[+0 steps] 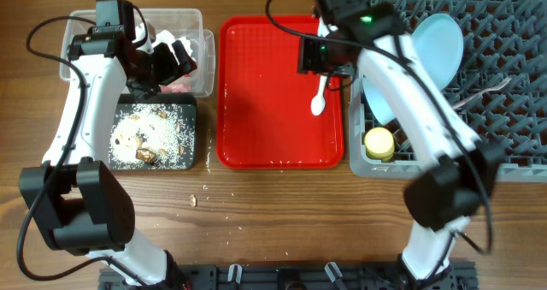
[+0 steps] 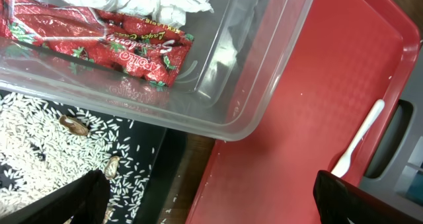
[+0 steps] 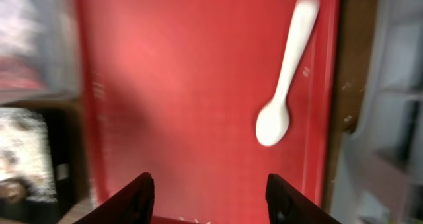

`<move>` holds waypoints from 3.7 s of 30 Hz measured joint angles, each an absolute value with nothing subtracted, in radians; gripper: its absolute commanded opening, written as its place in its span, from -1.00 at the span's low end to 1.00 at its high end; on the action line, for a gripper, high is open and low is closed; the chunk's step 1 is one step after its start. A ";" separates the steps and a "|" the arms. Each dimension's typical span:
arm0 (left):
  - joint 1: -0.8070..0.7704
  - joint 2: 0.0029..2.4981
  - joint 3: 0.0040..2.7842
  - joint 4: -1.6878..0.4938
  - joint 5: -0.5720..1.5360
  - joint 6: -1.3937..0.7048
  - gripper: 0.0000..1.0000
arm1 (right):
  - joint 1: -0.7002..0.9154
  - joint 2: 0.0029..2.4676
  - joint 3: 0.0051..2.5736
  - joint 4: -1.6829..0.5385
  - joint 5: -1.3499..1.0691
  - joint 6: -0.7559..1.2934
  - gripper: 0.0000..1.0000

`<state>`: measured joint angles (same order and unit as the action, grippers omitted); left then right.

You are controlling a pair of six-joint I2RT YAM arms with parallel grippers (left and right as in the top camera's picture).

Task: Sort waste into correct bins and load items into the dishwasher rack
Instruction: 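Return the right gripper to the red tray and grasp the white spoon, then carry the white spoon into the dish rack and release it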

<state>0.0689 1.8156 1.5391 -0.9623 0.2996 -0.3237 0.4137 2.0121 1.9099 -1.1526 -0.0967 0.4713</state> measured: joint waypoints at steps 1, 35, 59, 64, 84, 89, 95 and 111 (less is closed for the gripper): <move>0.069 1.816 1.539 -0.962 0.300 -0.324 1.00 | 0.414 2.061 1.910 -1.166 -0.101 0.479 0.13; 0.069 1.816 1.539 -0.962 0.300 -0.324 1.00 | 0.349 2.302 1.830 -1.097 -0.124 0.524 -0.55; 0.069 1.816 1.539 -0.962 0.300 -0.324 1.00 | 0.351 2.272 1.819 -1.077 -0.141 0.444 -0.91; 0.069 1.816 1.539 -0.962 0.300 -0.324 1.00 | 0.354 2.265 1.843 -1.095 -0.130 0.330 -0.91; 0.069 1.816 1.539 -0.962 0.300 -0.324 1.00 | 0.077 1.682 1.874 -1.397 0.167 0.561 -0.91; 0.069 1.816 1.539 -0.962 0.299 -0.324 1.00 | -0.096 1.682 1.795 -1.368 0.218 0.690 -0.91; 0.069 1.816 1.539 -0.962 0.300 -0.324 1.00 | -0.146 1.683 1.602 -1.267 0.174 0.794 -0.65; 0.069 1.816 1.539 -0.962 0.300 -0.324 1.00 | -0.146 1.615 1.561 -1.192 -0.089 0.482 0.24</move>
<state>0.0689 1.8156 1.5391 -0.9623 0.2996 -0.3237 -0.1455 1.6154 1.5612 -1.1915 -0.0891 0.4820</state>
